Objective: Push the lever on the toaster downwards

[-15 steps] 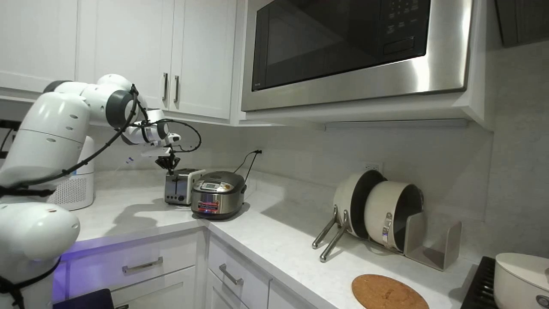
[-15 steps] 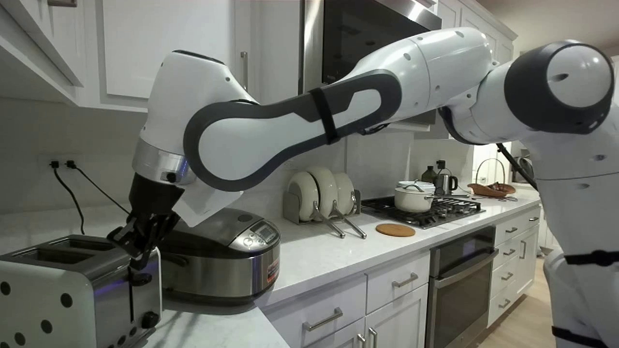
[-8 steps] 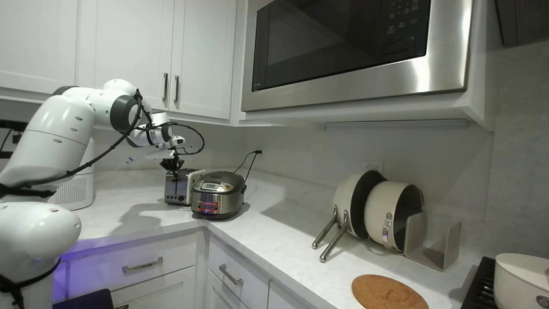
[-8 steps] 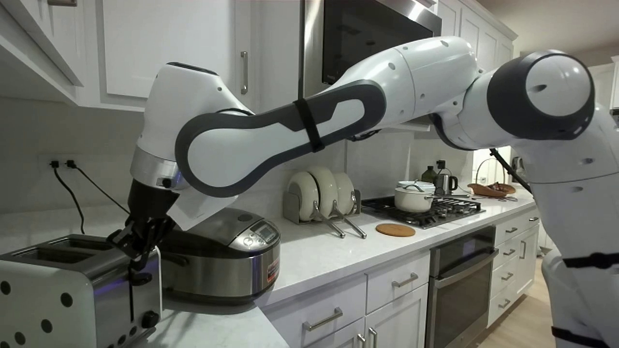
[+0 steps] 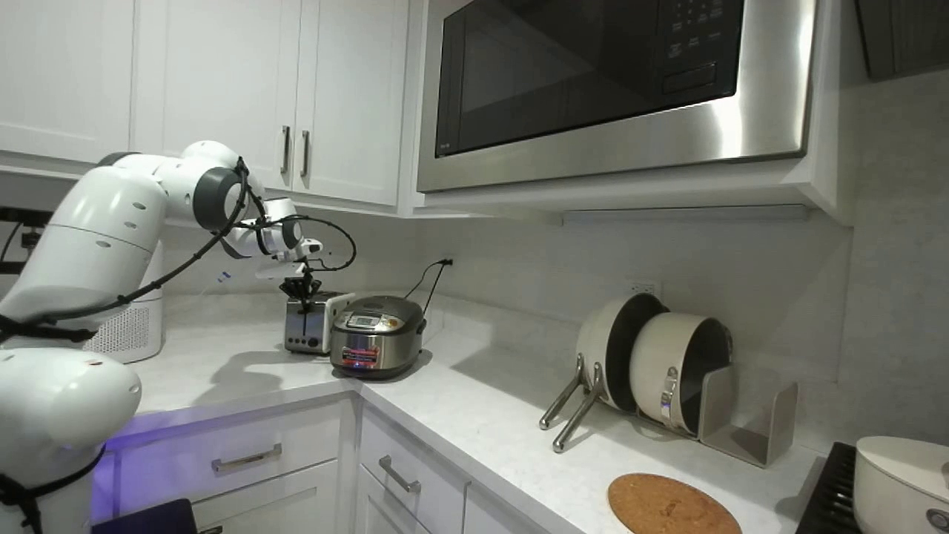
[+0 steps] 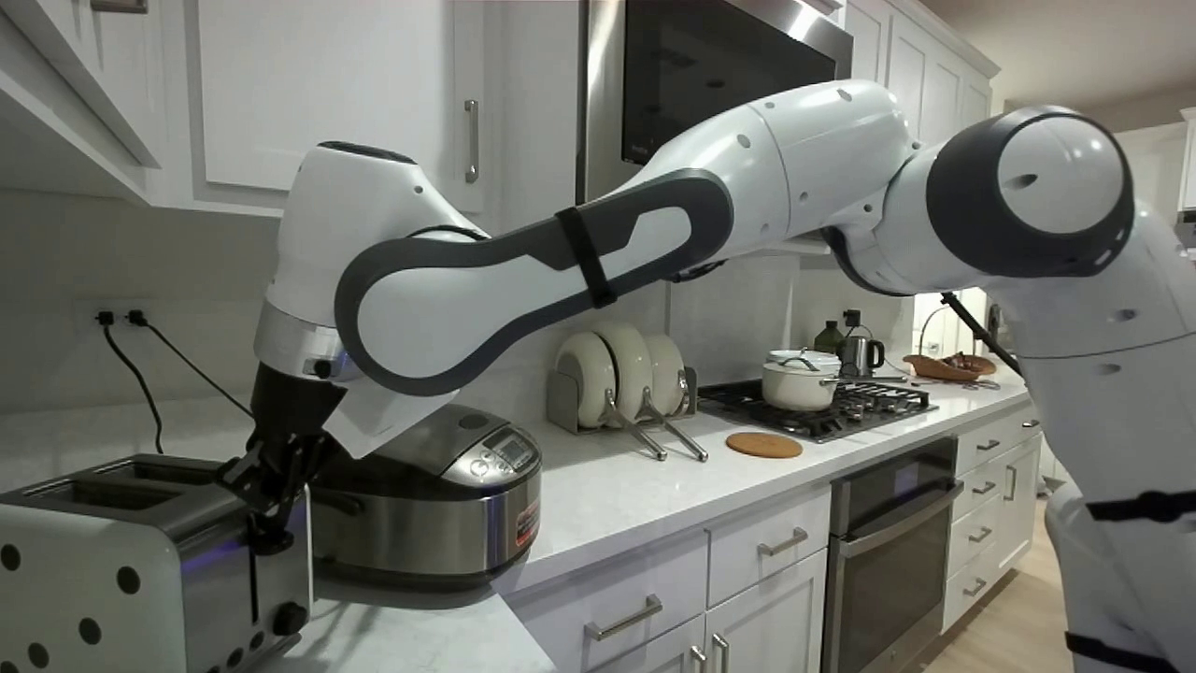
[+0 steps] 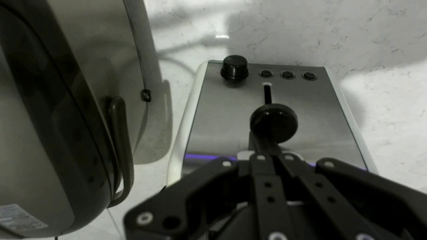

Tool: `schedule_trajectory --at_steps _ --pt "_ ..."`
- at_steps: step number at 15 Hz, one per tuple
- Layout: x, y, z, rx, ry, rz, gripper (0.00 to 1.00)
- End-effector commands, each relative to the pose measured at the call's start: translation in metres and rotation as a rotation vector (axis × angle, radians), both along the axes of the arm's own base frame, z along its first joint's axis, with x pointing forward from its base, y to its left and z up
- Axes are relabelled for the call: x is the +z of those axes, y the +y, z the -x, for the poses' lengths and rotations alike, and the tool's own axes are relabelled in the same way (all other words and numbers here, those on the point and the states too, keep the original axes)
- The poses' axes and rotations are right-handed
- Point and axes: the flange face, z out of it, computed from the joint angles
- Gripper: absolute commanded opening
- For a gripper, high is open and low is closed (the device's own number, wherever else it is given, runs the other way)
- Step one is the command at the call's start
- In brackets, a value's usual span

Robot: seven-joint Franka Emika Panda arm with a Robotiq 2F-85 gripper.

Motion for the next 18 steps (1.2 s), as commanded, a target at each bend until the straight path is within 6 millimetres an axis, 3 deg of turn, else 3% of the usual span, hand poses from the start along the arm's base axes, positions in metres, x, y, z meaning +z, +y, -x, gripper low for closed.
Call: schedule_trajectory --at_steps 1,18 --pt "-0.010 0.005 -0.003 -0.007 0.007 0.010 0.00" --pt "-0.058 0.003 -0.003 -0.029 0.098 0.029 0.00"
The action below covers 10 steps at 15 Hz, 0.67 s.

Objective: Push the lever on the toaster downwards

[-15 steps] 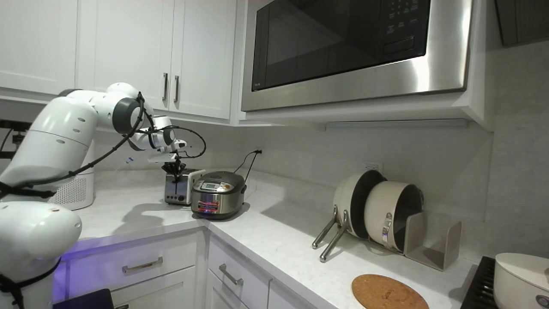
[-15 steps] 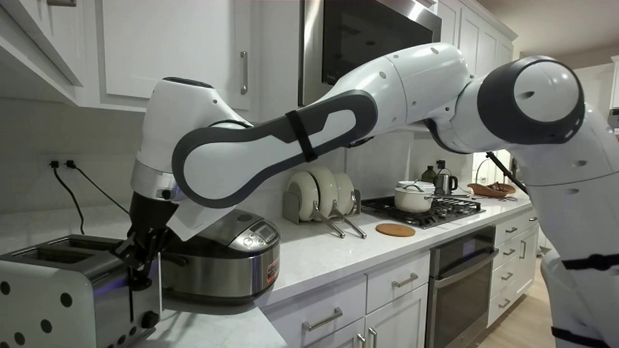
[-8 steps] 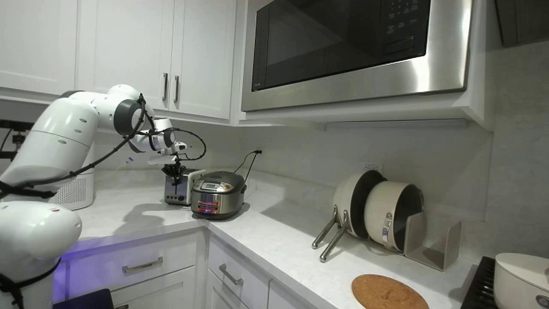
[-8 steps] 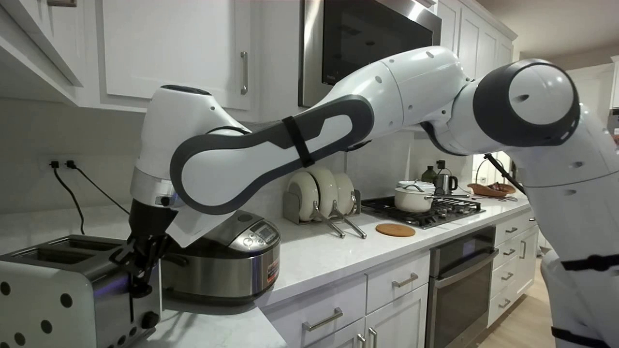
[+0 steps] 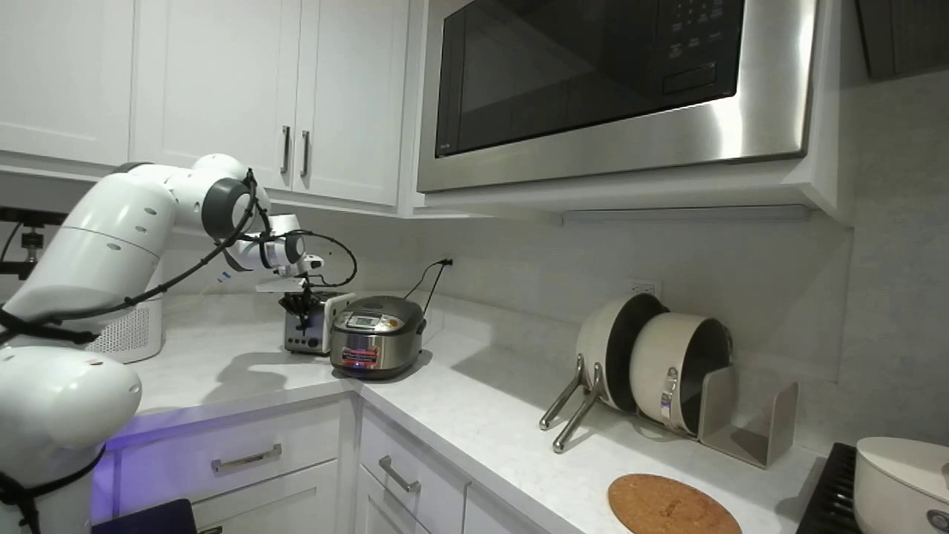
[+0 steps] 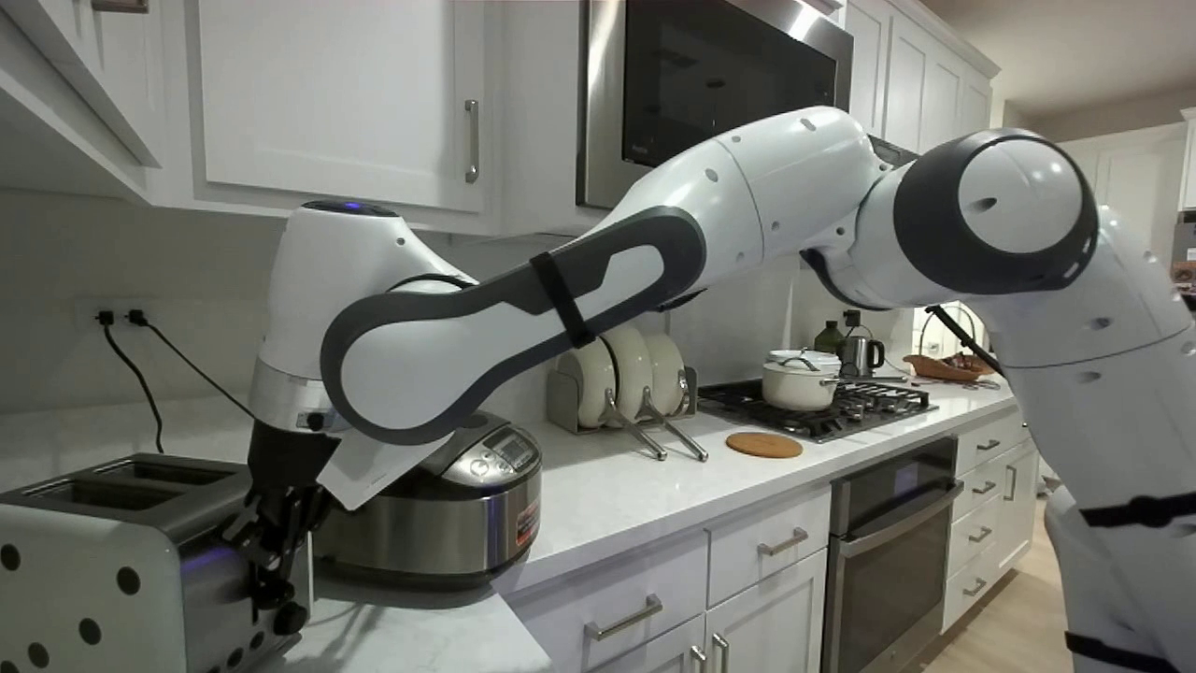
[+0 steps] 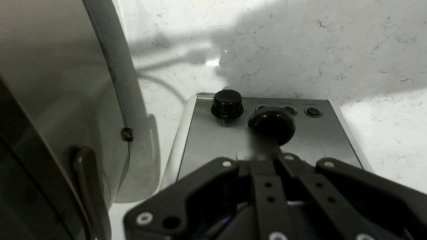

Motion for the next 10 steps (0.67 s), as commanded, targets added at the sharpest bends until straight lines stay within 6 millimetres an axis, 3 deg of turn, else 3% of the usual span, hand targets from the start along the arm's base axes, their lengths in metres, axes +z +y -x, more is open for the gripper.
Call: schedule_trajectory --at_steps 1,5,10 --pt "-0.012 0.001 0.004 -0.015 0.025 0.006 0.00" --pt "-0.010 0.003 0.005 -0.011 0.028 -0.003 0.00" --pt "-0.022 0.001 0.007 -0.024 0.062 -0.004 0.00"
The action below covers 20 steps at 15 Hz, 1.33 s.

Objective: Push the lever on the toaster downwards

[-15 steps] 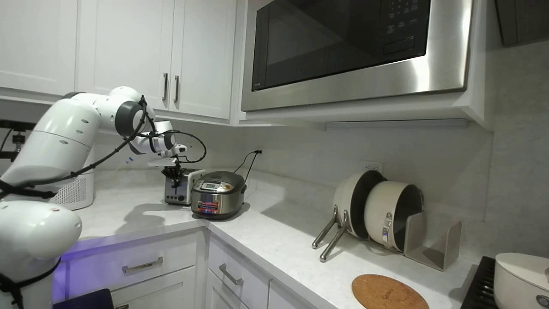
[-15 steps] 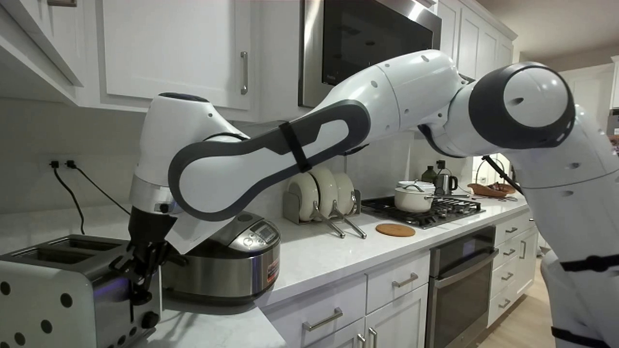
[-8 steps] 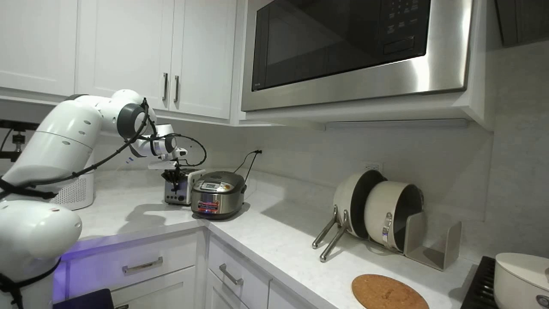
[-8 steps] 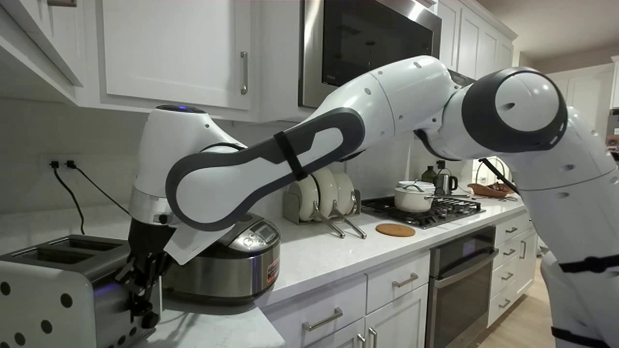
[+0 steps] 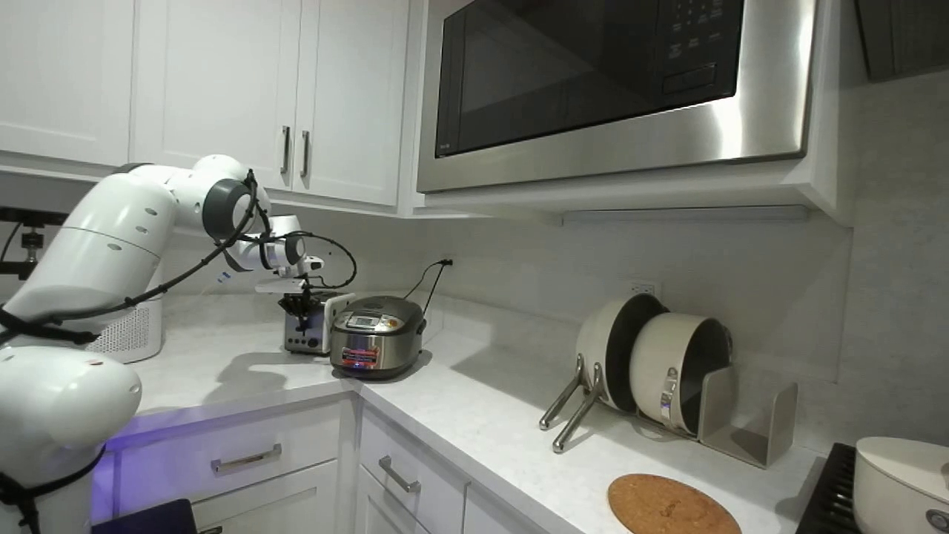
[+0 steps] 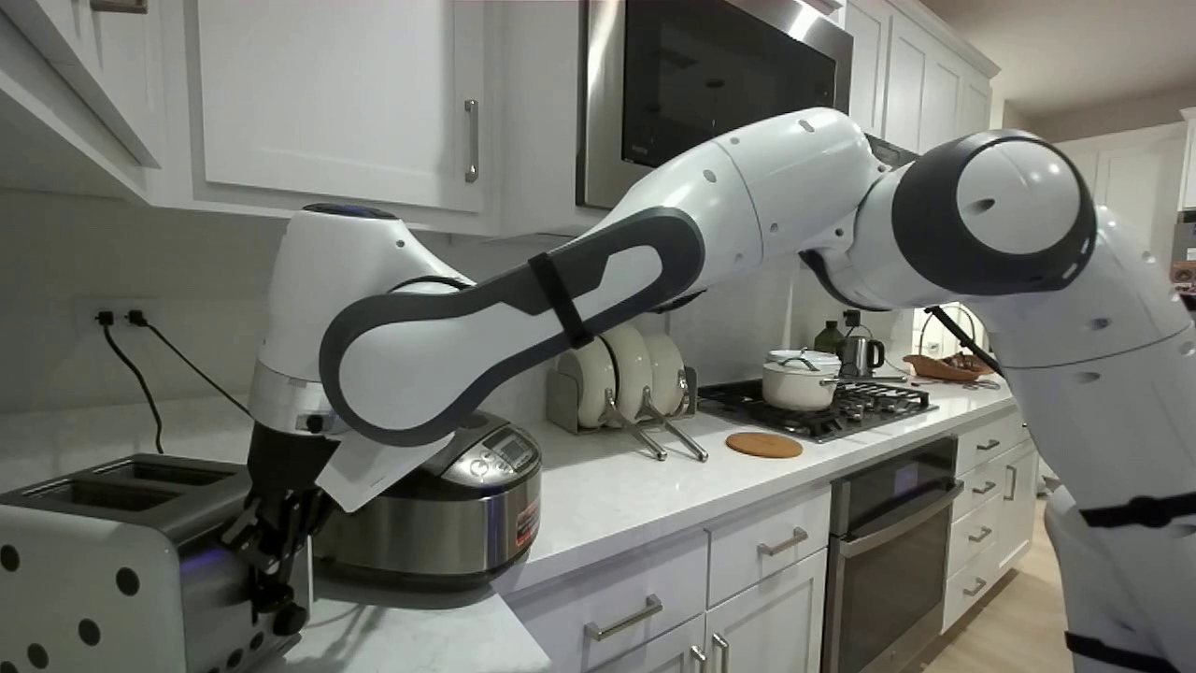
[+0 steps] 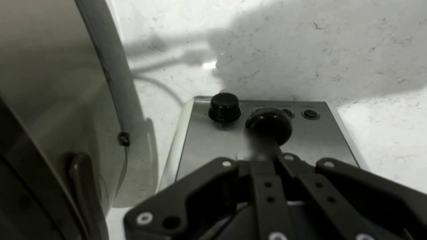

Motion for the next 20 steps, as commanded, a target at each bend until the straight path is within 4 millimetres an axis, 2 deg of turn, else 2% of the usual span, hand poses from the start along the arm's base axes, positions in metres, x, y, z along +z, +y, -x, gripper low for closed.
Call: schedule_trajectory --at_steps 1,5,15,20 --pt "-0.024 -0.001 0.007 -0.022 0.060 0.004 0.00" --pt "-0.040 -0.005 0.010 -0.037 0.096 0.012 0.00" --pt "-0.037 -0.004 0.010 -0.042 0.103 -0.002 0.00" --pt "-0.045 0.000 0.014 -0.036 0.112 0.010 0.00"
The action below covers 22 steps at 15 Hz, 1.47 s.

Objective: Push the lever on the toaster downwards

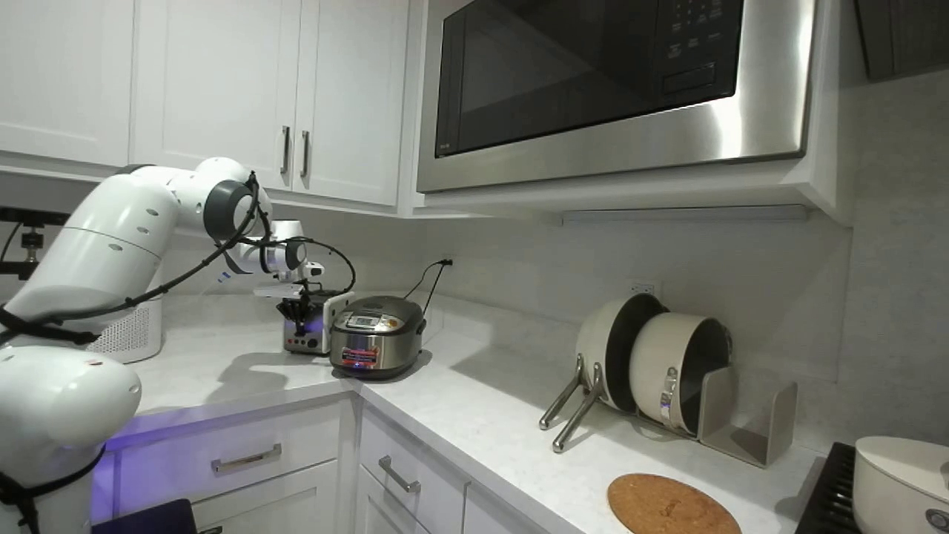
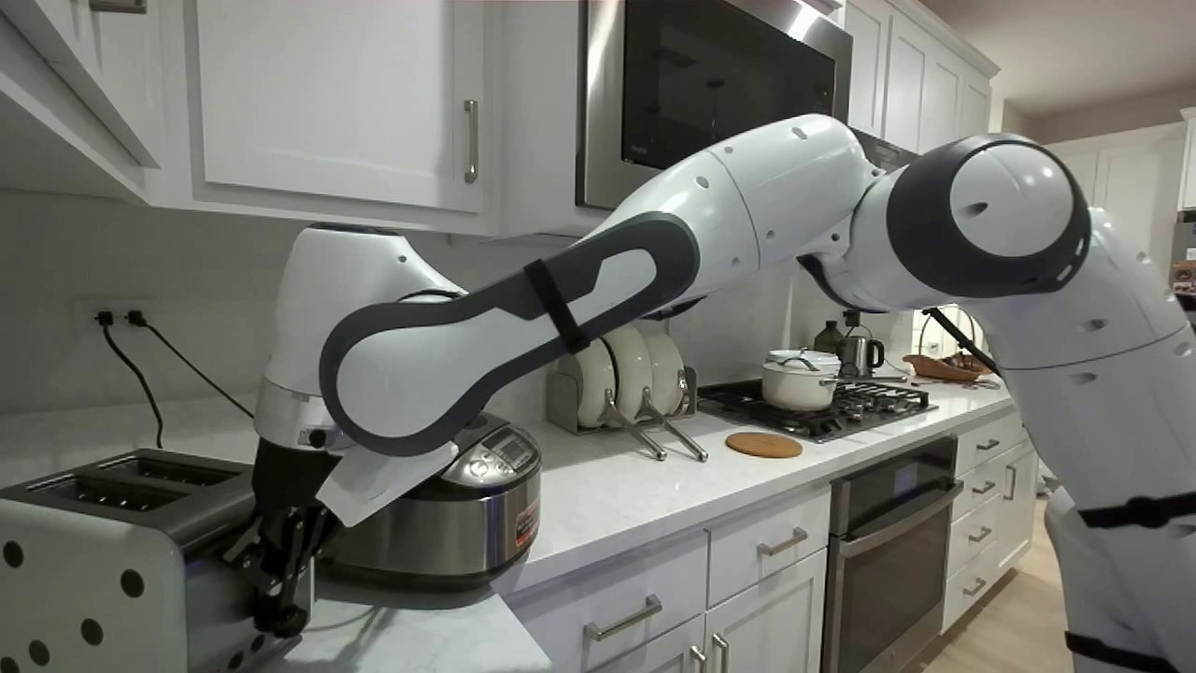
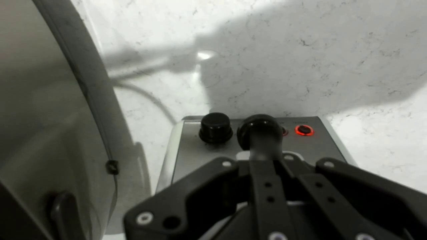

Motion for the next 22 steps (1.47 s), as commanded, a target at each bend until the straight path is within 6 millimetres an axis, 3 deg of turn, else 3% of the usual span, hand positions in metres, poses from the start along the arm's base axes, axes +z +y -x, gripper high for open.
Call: schedule_trajectory --at_steps 1,9,15,22 --pt "-0.031 0.004 0.014 -0.003 0.051 0.027 0.00" --pt "-0.029 0.008 0.016 0.007 0.047 0.028 0.00" --pt "-0.006 0.015 0.018 0.036 0.026 0.029 0.00" --pt "0.007 0.028 0.038 0.085 0.019 0.065 0.00"
